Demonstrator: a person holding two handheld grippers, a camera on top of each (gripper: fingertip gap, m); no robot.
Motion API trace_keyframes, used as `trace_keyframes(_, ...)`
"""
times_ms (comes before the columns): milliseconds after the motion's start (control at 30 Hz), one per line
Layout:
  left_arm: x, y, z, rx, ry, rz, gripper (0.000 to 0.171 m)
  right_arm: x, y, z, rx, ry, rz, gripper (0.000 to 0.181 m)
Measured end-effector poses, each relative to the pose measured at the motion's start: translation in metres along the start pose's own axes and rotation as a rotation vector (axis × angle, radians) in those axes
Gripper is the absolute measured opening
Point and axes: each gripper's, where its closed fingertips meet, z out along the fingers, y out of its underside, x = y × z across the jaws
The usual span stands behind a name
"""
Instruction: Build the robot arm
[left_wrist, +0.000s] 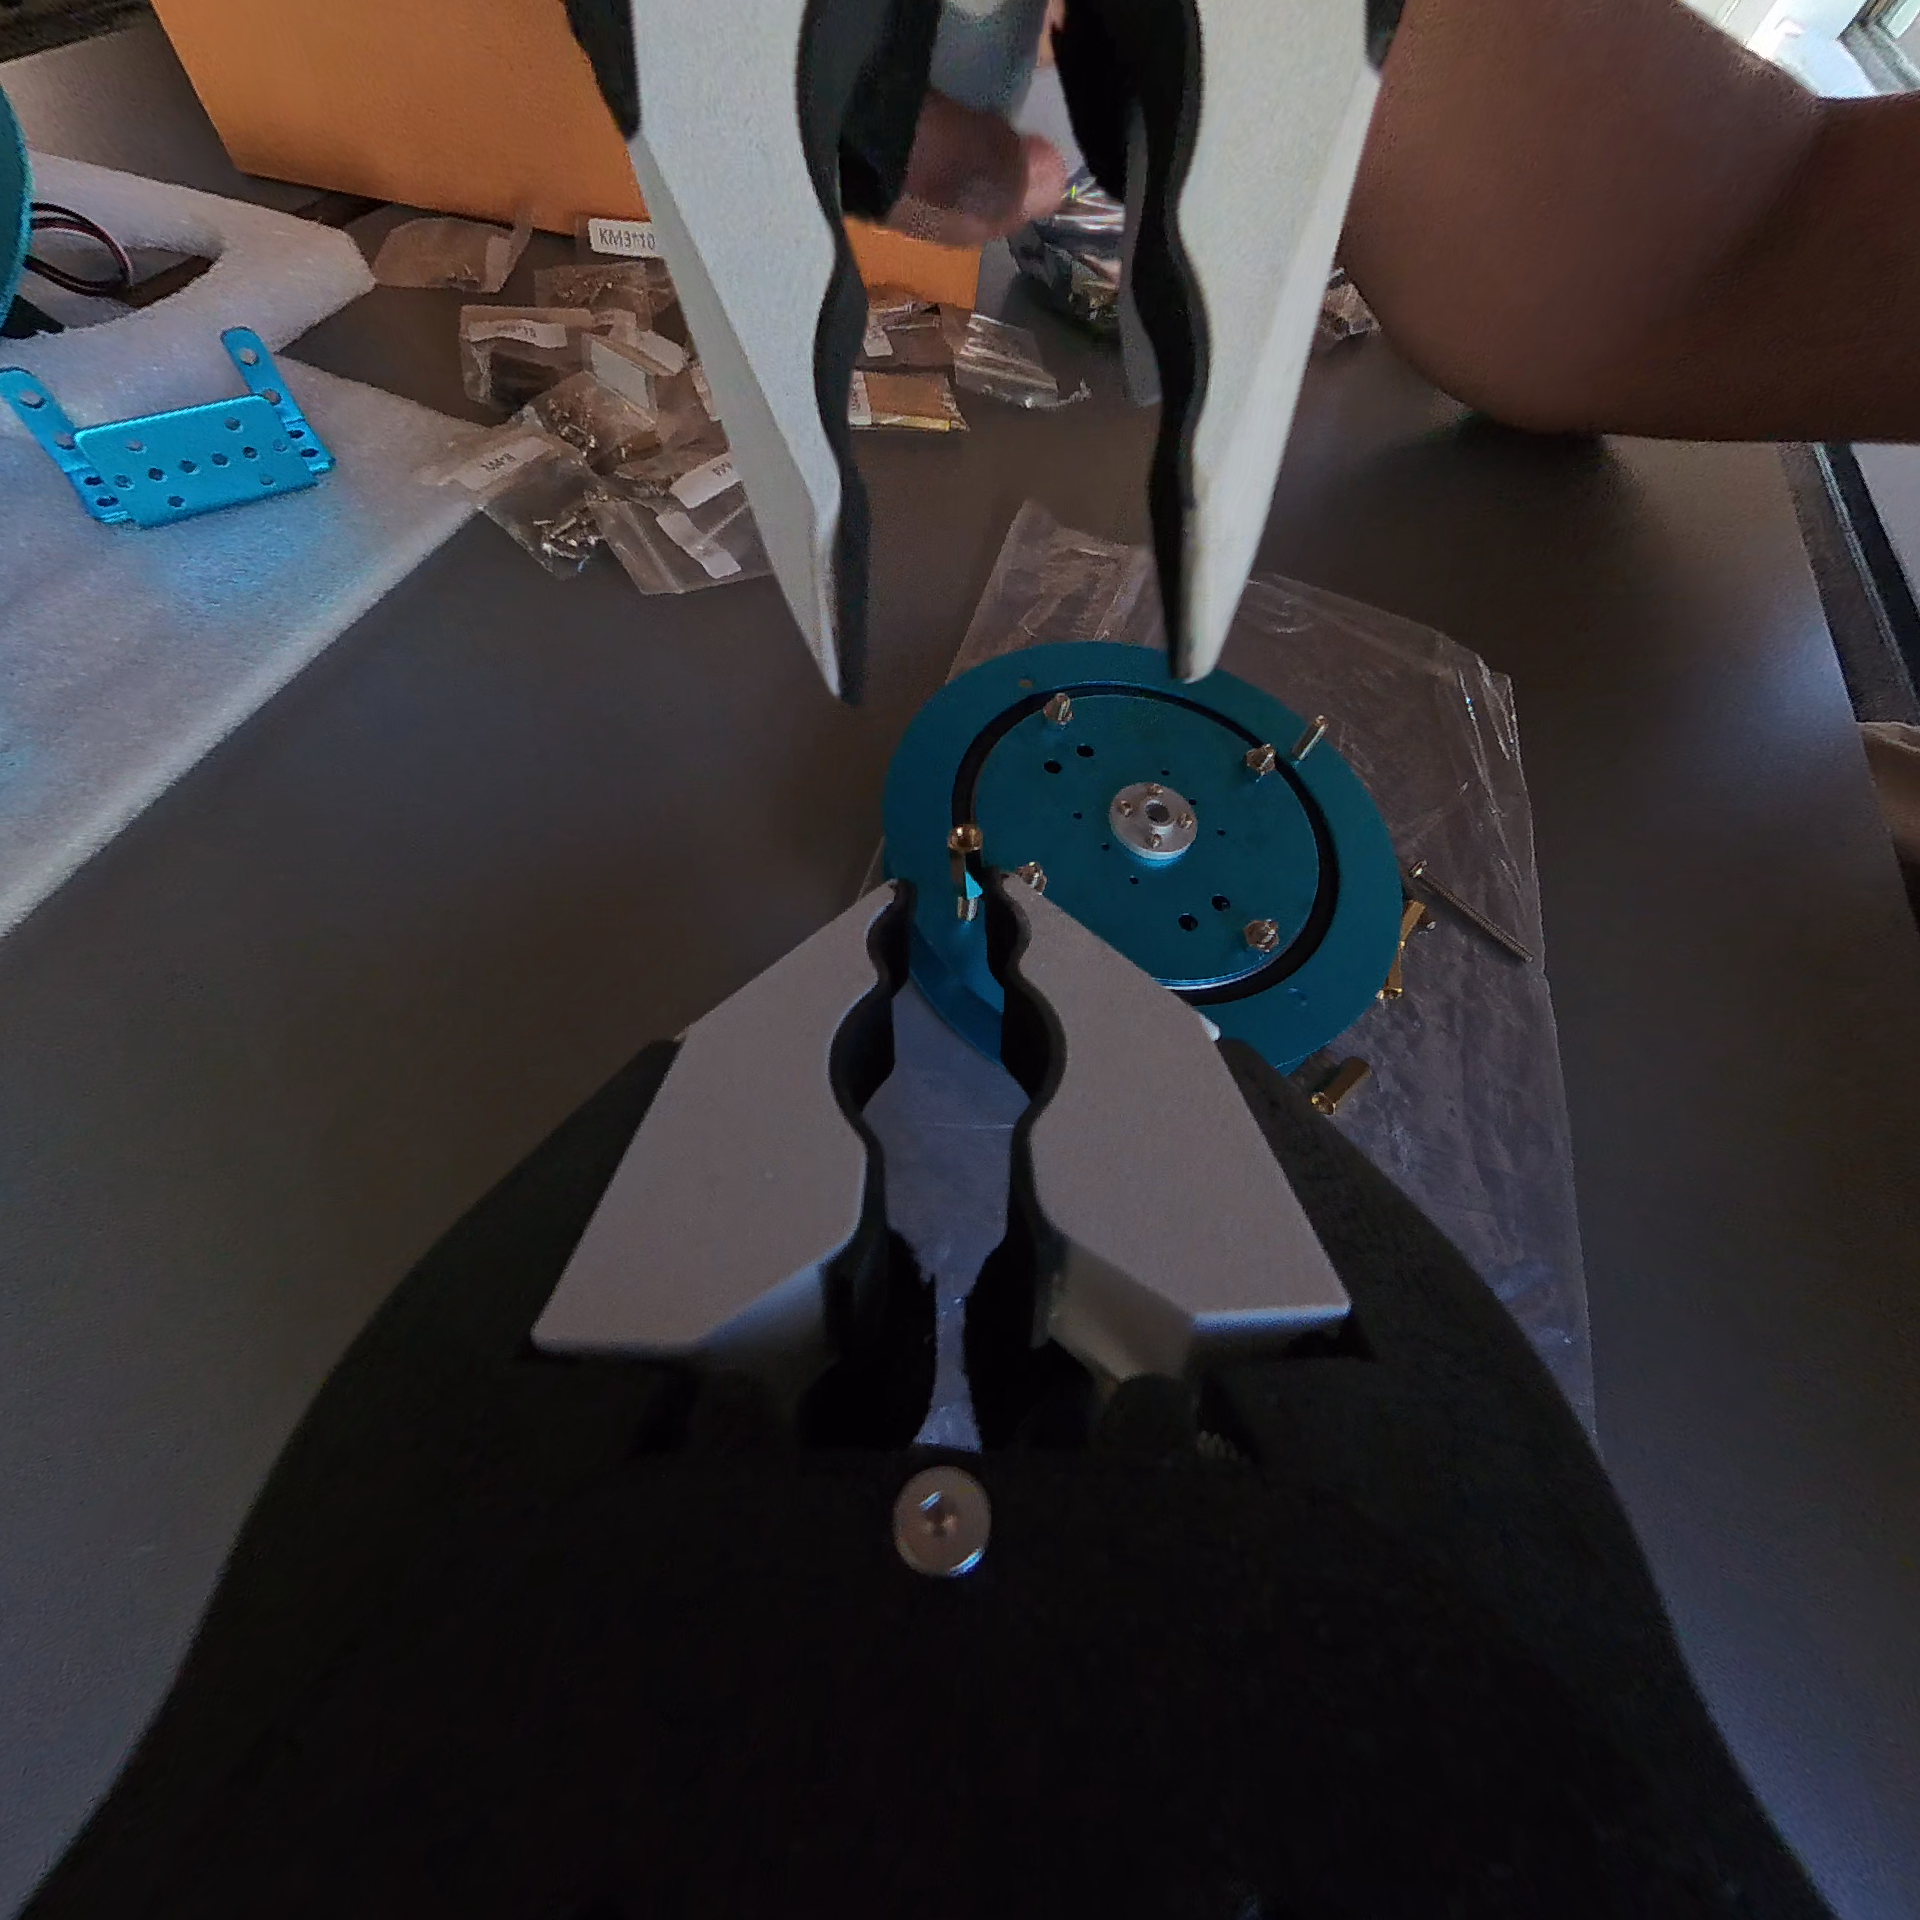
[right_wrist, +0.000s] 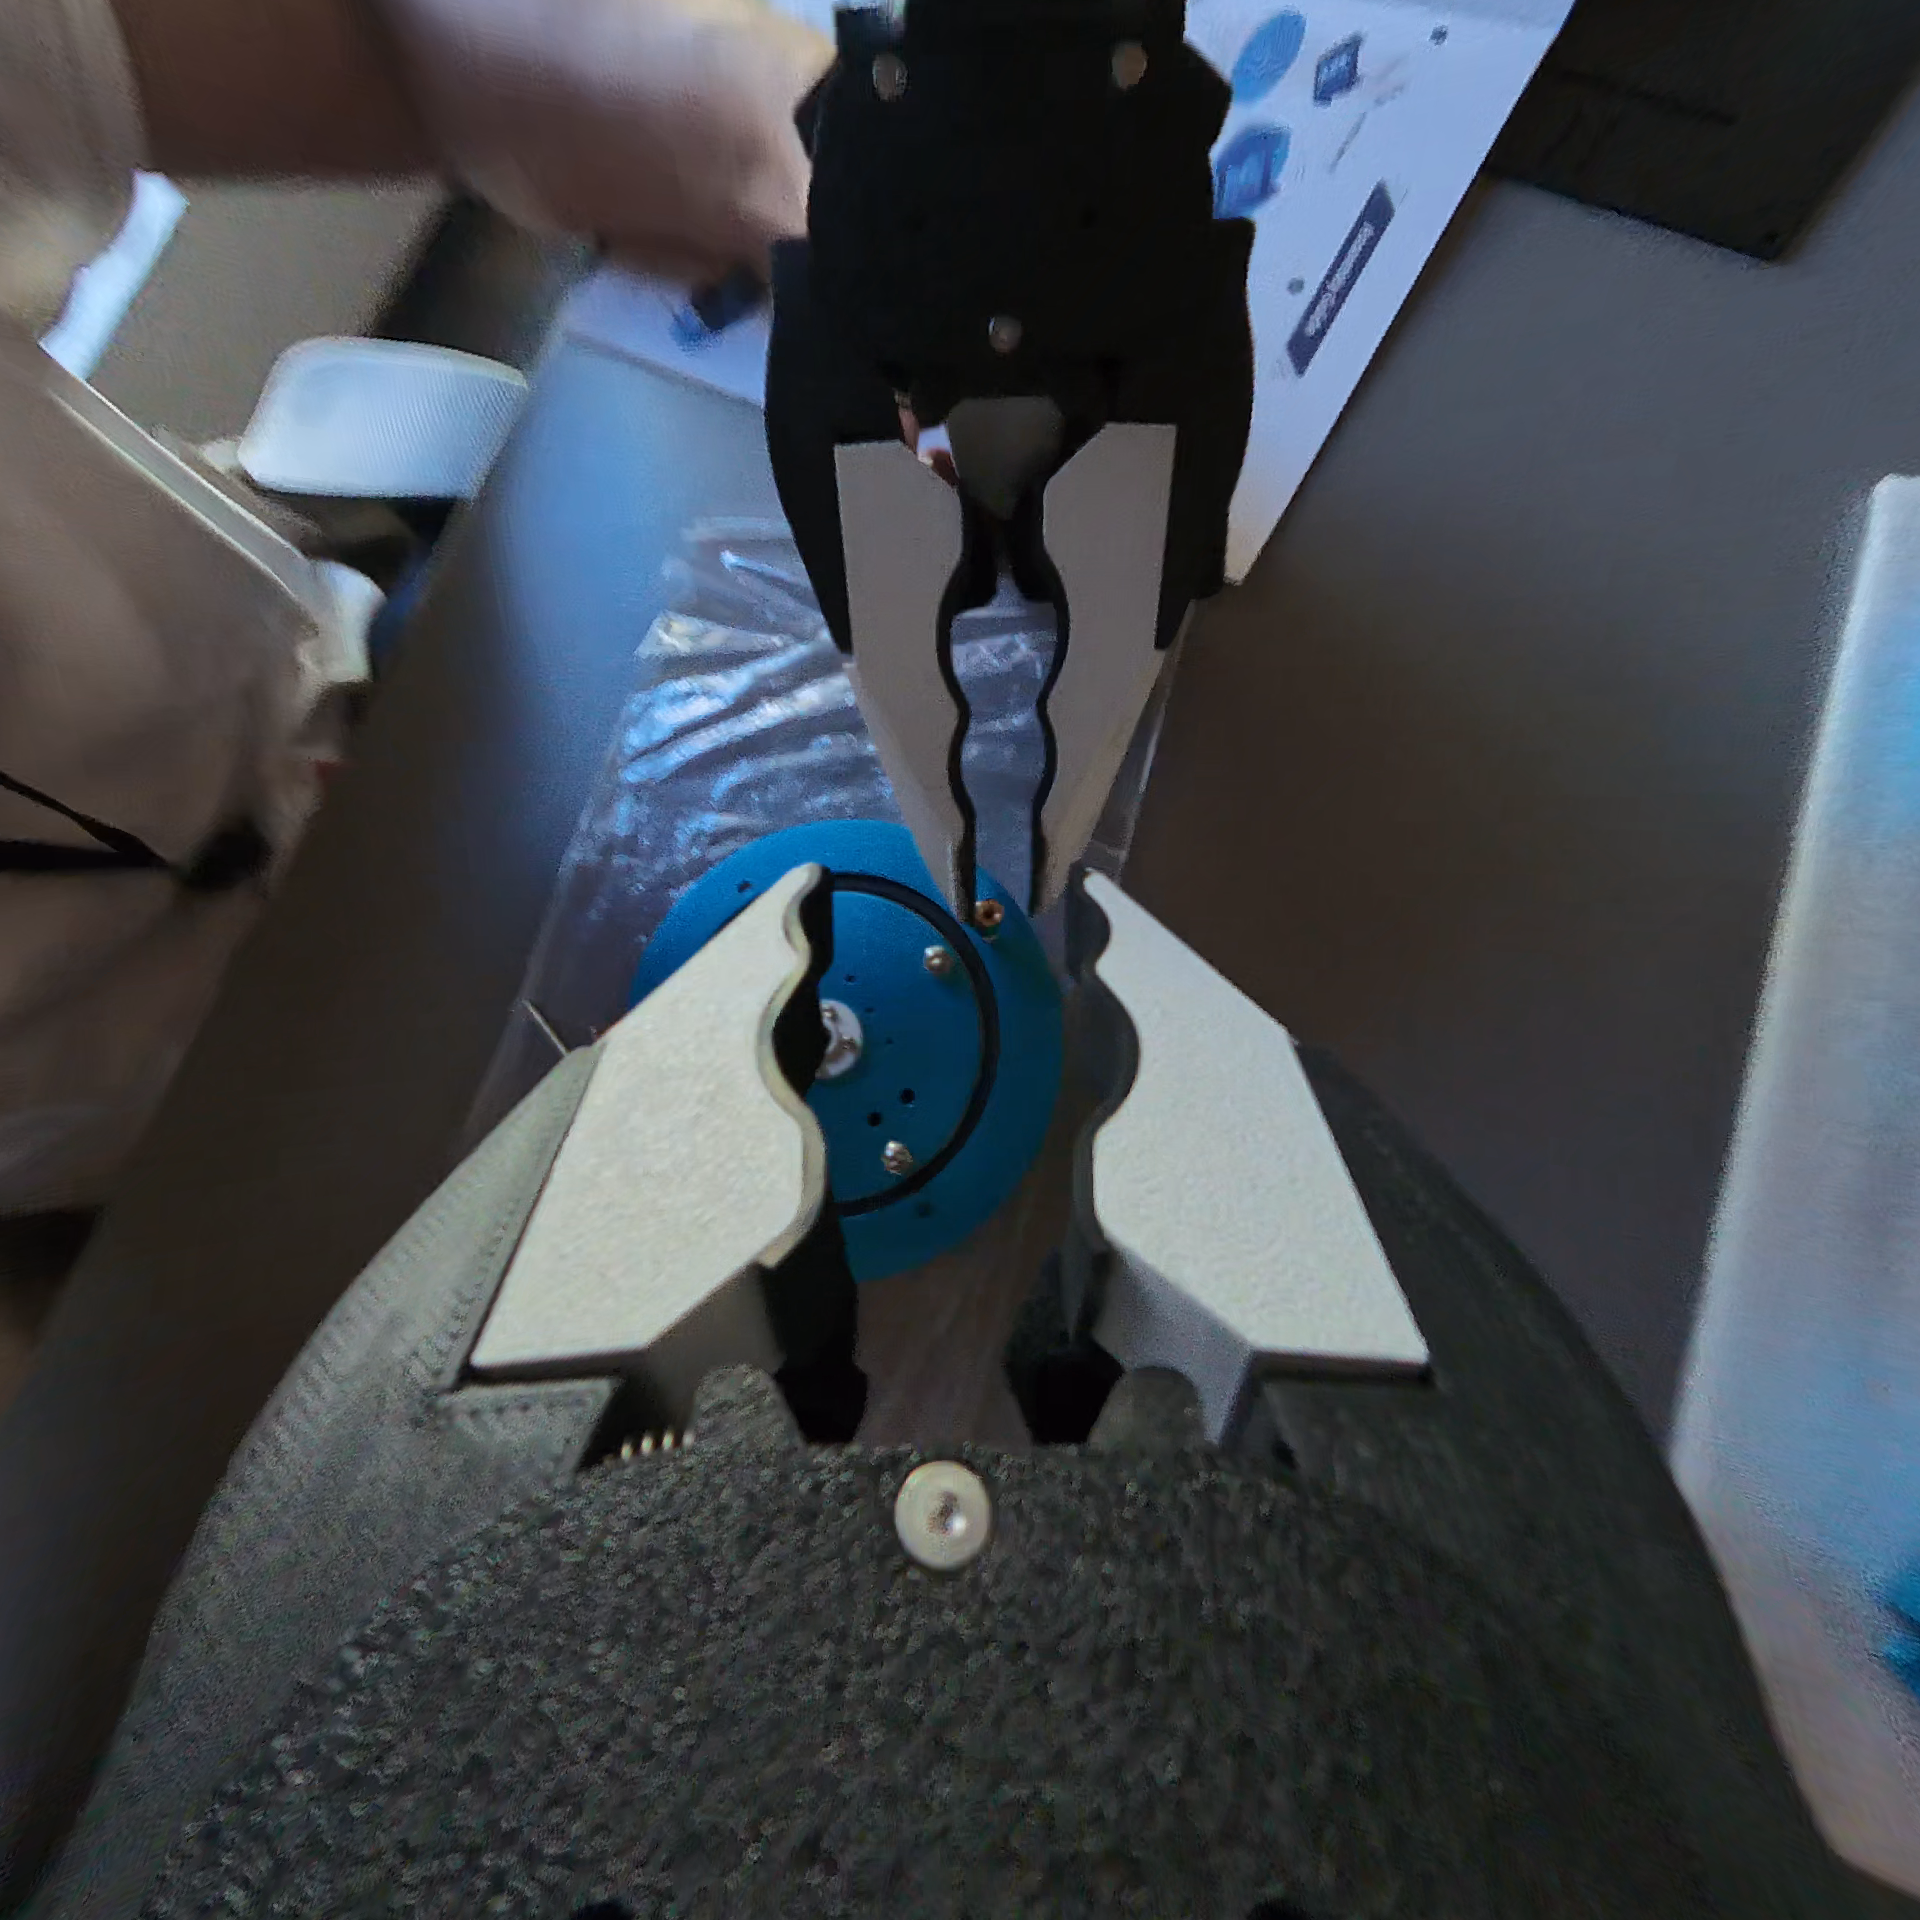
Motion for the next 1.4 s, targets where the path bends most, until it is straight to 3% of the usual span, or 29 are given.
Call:
trace_keyframes(100, 0.0, 0.0, 0.0, 0.003, 0.001, -0.003, 0.013, -0.006, 0.011, 0.003, 0.136, -0.047, 0.106, 0.055)
trace_keyframes(200, 0.0, -0.001, 0.0, 0.003, -0.001, 0.0, 0.013, -0.014, 0.017, 0.009, 0.199, -0.02, 0.087, 0.06)
trace_keyframes(333, 0.0, -0.001, 0.0, 0.003, -0.003, 0.003, 0.013, -0.014, 0.021, 0.018, 0.194, 0.033, 0.059, 0.071)
trace_keyframes(700, 0.001, 0.001, 0.0, -0.005, -0.01, 0.02, 0.013, -0.021, 0.016, 0.025, 0.198, -0.053, 0.108, 0.072)
trace_keyframes(1267, -0.001, 0.002, -0.001, -0.008, -0.019, 0.021, 0.013, -0.016, 0.028, 0.022, 0.143, -0.031, 0.104, 0.064)
trace_keyframes(1400, -0.008, -0.005, -0.01, 0.023, -0.042, 0.005, 0.013, -0.003, 0.022, 0.008, 0.161, 0.047, 0.056, 0.042)
